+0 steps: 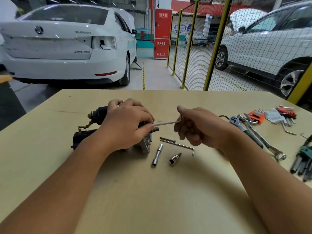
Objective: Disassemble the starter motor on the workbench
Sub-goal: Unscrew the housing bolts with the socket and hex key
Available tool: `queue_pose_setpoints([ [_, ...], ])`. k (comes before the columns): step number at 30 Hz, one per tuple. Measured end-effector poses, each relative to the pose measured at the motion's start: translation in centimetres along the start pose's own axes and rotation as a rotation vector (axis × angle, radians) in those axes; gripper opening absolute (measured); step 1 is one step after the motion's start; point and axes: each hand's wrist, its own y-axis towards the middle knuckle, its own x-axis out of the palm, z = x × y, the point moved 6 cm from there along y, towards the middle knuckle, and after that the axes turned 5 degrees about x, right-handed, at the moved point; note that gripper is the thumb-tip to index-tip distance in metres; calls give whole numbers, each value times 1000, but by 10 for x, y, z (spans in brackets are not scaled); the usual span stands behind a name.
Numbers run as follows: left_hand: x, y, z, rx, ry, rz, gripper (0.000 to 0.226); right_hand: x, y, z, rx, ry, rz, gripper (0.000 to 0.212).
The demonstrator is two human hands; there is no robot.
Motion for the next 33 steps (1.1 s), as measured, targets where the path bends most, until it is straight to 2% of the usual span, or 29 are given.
queue_pose_setpoints([
  [2,0,0,0,4,2,-1,16,9,-3,7,169,155,-145,51],
  [5,-2,0,1,13,-5,6,14,22,-6,7,269,386,-285,43],
  [13,1,1,1,-15,38,-80,27,24,-6,8,294,530,-429,29],
  [15,1,1,1,-15,40,-87,27,23,-5,8,262,518,-459,37],
  [22,0,1,3,5,51,-93,26,7,-3,2,-36,72,-306,17],
  [25,-6,0,1,6,33,-15,33,4,-6,-4,-170,-133,-186,16],
  [27,-16,-3,-14,-85,44,41,56,4,-8,-9,-247,-260,-113,15],
  [29,-25,-11,-42,-233,103,29,75,3,-11,-14,-313,-387,-48,13],
  [31,-28,-21,-69,-369,78,-16,84,3,-13,-18,-382,-525,33,12],
  [33,-26,-25,-81,-393,4,-13,84,3,-14,-23,-456,-649,120,13],
])
